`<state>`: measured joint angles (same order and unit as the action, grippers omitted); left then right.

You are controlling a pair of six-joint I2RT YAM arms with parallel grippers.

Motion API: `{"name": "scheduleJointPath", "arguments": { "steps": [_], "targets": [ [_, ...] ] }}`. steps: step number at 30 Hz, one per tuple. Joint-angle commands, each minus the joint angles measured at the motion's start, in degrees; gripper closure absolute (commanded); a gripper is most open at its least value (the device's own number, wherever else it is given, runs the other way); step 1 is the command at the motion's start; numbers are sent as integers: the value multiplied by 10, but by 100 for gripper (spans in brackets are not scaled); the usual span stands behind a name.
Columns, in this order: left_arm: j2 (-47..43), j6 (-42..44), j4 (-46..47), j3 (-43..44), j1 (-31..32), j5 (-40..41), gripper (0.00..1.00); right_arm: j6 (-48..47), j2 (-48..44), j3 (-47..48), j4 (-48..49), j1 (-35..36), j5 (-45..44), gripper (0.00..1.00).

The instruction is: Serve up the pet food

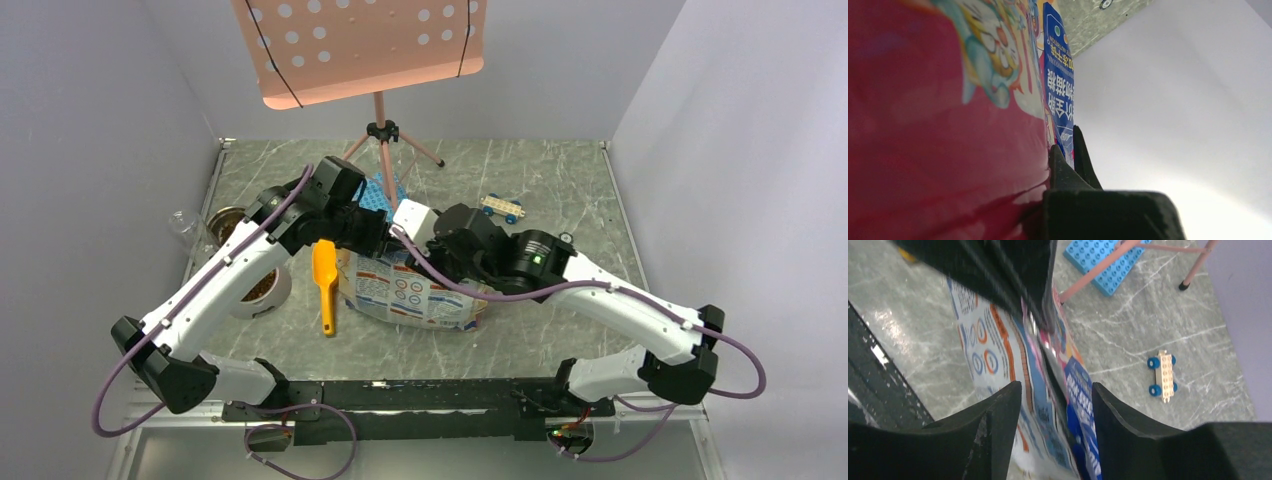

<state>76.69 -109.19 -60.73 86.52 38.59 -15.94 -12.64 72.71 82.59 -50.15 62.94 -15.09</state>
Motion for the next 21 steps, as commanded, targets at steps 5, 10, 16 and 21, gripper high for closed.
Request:
{"name": "scheduleJointPath", "arguments": {
  "steps": [5,10,16,21],
  "targets": [
    [-19,-4,-19,10,-3,28,100,-41,64,38,99,1,-45,100],
    [-47,13,-3,-38,-40,34,75,-49,41,28,94,2,-26,100],
    [-66,30,-4,-69,-76,49,100,-27,35,47,86,4,-9,100],
    [-62,65,-103,7,-111,99,100,-23,11,31,79,3,-30,100]
  ]
}}
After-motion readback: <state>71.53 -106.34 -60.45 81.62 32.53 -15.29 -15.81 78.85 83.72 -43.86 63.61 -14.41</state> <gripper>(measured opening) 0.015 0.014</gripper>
